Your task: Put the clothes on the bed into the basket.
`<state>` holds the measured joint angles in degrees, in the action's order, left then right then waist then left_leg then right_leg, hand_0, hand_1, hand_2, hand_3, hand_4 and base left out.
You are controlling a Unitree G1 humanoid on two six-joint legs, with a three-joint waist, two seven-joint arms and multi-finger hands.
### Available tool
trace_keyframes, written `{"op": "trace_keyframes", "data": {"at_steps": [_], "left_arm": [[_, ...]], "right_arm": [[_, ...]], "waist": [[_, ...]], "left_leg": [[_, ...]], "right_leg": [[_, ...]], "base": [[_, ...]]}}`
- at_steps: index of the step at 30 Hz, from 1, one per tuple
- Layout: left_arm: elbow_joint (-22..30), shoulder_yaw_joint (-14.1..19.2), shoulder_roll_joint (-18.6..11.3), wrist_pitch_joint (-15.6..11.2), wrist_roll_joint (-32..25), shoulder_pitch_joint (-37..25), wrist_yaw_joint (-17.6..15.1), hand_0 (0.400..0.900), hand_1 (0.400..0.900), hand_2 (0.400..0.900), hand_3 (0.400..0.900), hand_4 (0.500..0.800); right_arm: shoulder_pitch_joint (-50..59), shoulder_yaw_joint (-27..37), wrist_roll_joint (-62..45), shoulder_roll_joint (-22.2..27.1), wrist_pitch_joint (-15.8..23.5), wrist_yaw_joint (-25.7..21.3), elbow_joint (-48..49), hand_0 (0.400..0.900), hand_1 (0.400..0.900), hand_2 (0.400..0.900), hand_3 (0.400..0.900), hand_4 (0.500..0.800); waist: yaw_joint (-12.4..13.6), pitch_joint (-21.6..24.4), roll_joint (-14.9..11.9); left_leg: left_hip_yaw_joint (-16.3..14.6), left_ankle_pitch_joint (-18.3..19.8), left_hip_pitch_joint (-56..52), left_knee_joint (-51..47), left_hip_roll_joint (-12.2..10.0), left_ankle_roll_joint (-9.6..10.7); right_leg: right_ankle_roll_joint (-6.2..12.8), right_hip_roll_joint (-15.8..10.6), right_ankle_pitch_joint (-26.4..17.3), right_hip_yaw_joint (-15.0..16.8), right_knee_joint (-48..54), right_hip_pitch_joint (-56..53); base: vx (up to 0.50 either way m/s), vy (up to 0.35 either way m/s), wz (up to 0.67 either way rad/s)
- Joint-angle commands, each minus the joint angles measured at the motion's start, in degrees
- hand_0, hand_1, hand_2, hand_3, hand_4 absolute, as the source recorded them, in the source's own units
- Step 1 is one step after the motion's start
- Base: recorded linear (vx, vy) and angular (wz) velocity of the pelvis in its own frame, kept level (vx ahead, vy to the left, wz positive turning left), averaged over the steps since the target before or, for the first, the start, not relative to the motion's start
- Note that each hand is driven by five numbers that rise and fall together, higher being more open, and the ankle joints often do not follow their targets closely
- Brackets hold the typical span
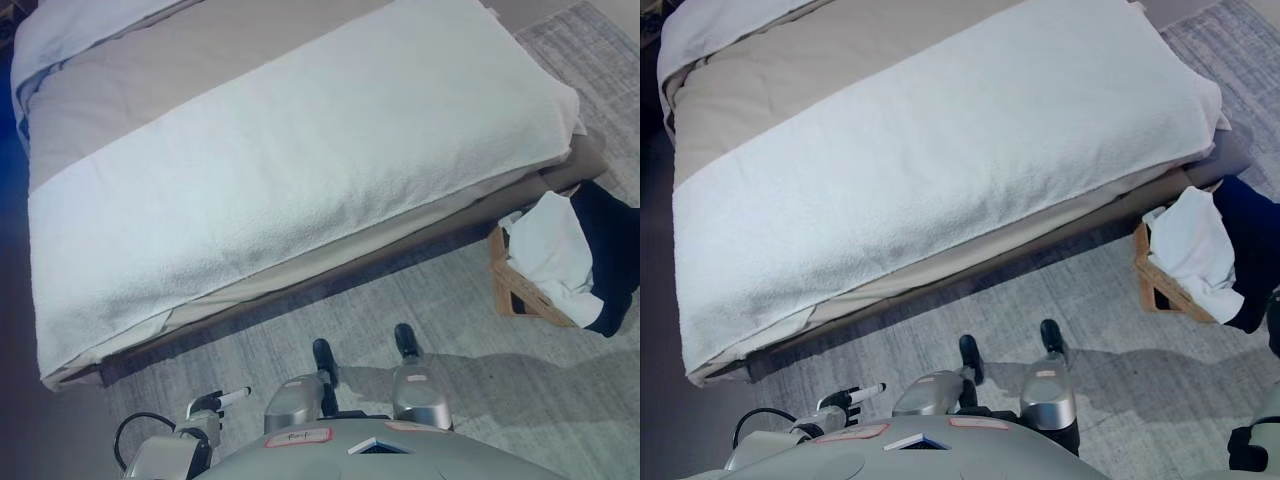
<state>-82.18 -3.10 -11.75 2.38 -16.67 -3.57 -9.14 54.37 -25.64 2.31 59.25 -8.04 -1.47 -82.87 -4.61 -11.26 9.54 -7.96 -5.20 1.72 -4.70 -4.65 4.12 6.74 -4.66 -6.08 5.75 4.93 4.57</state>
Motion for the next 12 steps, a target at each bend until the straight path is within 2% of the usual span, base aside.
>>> {"op": "trace_keyframes", "data": {"at_steps": [1, 3, 7, 12], "left_arm": [[-2.53, -2.16, -3.57, 0.09, -0.49, -0.02, -1.17, 0.900, 0.900, 0.900, 0.900, 0.800], [-2.10, -2.15, -3.47, -0.11, 0.07, 0.06, -0.72, 0.900, 0.900, 0.900, 0.900, 0.800], [-1.94, -2.51, -3.40, 0.02, 1.92, -0.11, -0.20, 0.900, 0.900, 0.900, 0.900, 0.800], [0.69, -8.22, -1.64, -0.02, 7.69, -2.12, -0.40, 0.900, 0.900, 0.900, 0.900, 0.800]], "right_arm": [[-1.37, -1.47, -4.11, -4.51, 3.80, -0.96, 4.64, 0.900, 0.900, 0.900, 0.900, 0.800], [-6.49, -1.00, -3.58, -9.39, 4.46, 0.69, 7.70, 0.900, 0.900, 0.900, 0.900, 0.800], [-14.20, 0.80, -2.42, -18.16, 4.38, 0.86, 9.35, 0.900, 0.900, 0.900, 0.900, 0.800], [-21.94, 2.93, -1.27, -29.25, 4.55, -1.49, 8.97, 0.900, 0.900, 0.900, 0.900, 0.800]], "waist": [[1.75, 4.32, -4.13], [2.43, 4.72, -4.86], [3.59, 5.54, -5.88], [4.59, 6.08, -6.79]], "left_leg": [[3.10, -0.18, 0.17, -0.30, -1.13, 2.62], [3.52, 0.01, -0.29, -0.30, -1.22, 2.46], [4.28, 0.45, -1.11, -0.30, -1.33, 2.14], [5.97, 0.68, -1.31, -0.30, -1.11, 1.68]], "right_leg": [[0.46, -1.83, 0.11, -3.12, -0.80, 0.52], [0.33, -1.74, 0.40, -3.51, -0.87, -0.23], [0.12, -1.73, 0.99, -4.46, -0.82, -1.73], [0.09, -1.90, 1.46, -6.22, -1.05, -2.77]], "base": [[0.01, -0.014, 0.09], [0.03, -0.026, 0.15], [0.03, -0.006, 0.17], [0.02, 0.016, 0.21]]}}
